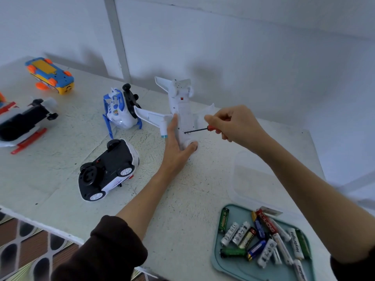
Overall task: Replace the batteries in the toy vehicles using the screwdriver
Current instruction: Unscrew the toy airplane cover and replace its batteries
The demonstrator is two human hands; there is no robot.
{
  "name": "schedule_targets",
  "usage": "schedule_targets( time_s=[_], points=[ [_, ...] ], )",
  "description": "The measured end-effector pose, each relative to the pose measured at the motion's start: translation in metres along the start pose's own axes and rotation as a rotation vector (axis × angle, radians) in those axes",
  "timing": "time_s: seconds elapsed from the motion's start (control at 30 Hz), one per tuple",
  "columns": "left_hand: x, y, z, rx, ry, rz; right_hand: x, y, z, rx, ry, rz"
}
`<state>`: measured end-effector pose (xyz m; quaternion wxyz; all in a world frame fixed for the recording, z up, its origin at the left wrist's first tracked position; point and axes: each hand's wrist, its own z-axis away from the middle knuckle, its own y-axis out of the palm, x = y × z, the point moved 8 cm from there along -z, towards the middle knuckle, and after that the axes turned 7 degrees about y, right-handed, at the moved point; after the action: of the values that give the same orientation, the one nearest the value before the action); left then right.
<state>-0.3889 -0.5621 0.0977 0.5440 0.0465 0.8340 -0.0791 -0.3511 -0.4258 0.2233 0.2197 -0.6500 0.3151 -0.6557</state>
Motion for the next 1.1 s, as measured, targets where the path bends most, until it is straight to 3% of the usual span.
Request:
schedule_targets(
  time_s=[0.07,0.2,0.33,0.43,0.5,0.63,0.7,0.8,0.9,1.1],
  points=[
    [-0.002,0.001,0.001,0.003,0.003,-0.005,-0.005,0.002,-0.003,0.009,0.098,0.033],
    [-0.004,0.001,0.001,0.006,0.007,-0.013,-0.012,0.006,-0.006,0.105,0.208,0.408],
    [-0.001,-0.001,0.002,-0.002,0.011,-0.033,0.007,-0.003,-0.007,-0.007,-0.060,0.247],
    [-0.001,-0.002,0.002,-0.012,0.019,-0.043,0.013,-0.005,-0.002,0.010,-0.167,0.077],
    [0.001,-0.003,0.001,-0.027,0.010,-0.032,0.004,-0.001,-0.001,0.053,-0.135,0.094],
    [0.001,-0.002,0.000,-0.021,0.014,-0.004,-0.022,0.010,0.001,0.183,0.153,0.306],
    [-0.001,0.000,0.001,-0.005,0.024,0.005,-0.018,0.008,0.000,0.143,0.100,0.329],
    [-0.002,0.000,0.002,-0.004,0.029,0.015,0.003,-0.001,0.002,0.003,-0.100,0.140],
    [-0.003,-0.001,0.002,0.009,0.033,0.024,0.017,-0.002,0.003,0.025,-0.147,0.044],
    [-0.005,-0.001,0.002,0.008,0.051,0.046,0.022,0.006,-0.003,0.143,-0.022,0.376]
  ],
)
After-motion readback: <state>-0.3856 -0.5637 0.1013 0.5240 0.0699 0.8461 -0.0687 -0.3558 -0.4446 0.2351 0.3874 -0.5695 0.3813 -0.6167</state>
